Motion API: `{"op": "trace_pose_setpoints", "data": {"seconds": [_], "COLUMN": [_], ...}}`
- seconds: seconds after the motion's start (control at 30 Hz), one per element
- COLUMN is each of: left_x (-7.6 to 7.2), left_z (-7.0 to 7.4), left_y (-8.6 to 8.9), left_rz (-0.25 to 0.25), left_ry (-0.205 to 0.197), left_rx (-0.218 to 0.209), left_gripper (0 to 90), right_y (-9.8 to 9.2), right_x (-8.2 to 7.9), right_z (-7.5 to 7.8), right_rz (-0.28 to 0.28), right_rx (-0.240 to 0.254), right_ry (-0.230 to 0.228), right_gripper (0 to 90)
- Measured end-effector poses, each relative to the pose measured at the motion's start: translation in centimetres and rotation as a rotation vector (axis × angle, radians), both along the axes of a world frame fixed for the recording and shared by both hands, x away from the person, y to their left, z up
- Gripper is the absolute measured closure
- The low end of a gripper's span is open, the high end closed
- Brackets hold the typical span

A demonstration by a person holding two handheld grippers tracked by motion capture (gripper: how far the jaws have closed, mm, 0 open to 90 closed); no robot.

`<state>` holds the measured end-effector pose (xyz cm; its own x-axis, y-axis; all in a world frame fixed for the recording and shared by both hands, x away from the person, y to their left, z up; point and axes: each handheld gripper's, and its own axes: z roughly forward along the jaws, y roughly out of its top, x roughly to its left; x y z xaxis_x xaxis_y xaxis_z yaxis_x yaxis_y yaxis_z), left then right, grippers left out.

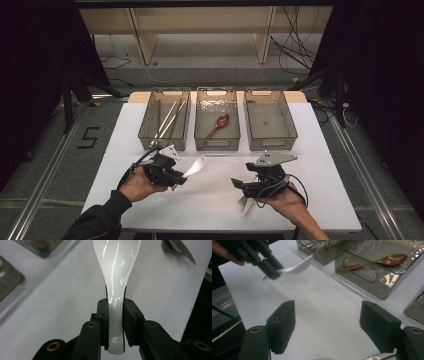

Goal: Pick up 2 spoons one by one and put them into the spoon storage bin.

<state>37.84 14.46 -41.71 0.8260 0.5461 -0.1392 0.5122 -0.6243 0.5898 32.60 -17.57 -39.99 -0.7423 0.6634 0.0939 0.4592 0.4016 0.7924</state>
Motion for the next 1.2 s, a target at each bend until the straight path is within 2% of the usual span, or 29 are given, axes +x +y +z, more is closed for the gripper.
{"op": "trace_pose_setpoints", "data": {"seconds": [0.13,0.53,0.97,1.13,1.2], "left_x": [0.8,4.1,7.3,8.8,9.4], "left_z": [0.7,2.9,3.9,4.1,4.2], "left_y": [0.1,-0.6,-1.5,-2.3,-2.7], "left_rz": [0.035,0.089,0.146,0.169,0.171], "left_ry": [-0.025,-0.072,-0.093,-0.111,-0.115], "left_rx": [-0.034,-0.086,-0.127,-0.145,-0.139], "left_gripper": [75.6,75.6,75.5,75.5,75.4], "right_y": [-0.1,-0.2,-0.2,-0.1,-0.2], "right_x": [0.0,0.2,0.2,0.3,0.3], "right_z": [0.0,0.0,-0.1,-0.2,-0.2], "right_rz": [-0.004,-0.009,-0.007,-0.004,-0.004], "right_rx": [0.002,0.004,0.004,0.001,0.002], "right_ry": [0.000,0.004,0.006,0.007,0.007], "right_gripper": [29.8,29.8,29.8,29.8,29.8]}}
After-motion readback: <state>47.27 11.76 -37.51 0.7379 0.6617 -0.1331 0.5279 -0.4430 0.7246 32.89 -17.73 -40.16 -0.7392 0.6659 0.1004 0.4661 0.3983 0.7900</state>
